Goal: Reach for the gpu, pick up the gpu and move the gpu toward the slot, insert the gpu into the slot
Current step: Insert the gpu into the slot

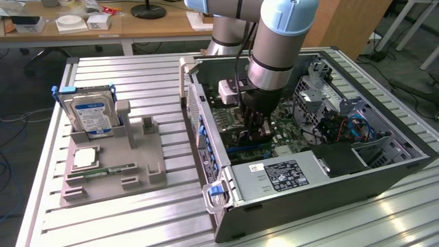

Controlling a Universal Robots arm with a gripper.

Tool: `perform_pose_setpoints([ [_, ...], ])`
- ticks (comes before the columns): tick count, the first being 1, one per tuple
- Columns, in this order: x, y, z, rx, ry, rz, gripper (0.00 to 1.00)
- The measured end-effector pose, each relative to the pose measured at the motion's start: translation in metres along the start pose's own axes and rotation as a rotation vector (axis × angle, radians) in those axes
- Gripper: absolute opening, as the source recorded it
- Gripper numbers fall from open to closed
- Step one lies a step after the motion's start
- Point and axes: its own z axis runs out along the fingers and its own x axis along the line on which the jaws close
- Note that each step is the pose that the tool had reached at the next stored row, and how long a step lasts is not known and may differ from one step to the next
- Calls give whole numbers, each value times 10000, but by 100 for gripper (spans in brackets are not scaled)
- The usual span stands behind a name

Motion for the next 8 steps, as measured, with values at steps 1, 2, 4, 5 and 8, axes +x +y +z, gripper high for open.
perform_pose_setpoints([
  [1, -4, 1, 1, 1, -1, -6, 27],
  [2, -4, 1, 2, 1, 0, -10, 27],
  [4, -4, 7, 2, 1, 2, -9, 27],
  [5, -5, 12, 3, 1, 2, -9, 27],
  [8, -4, 33, 11, 1, 4, -14, 27],
])
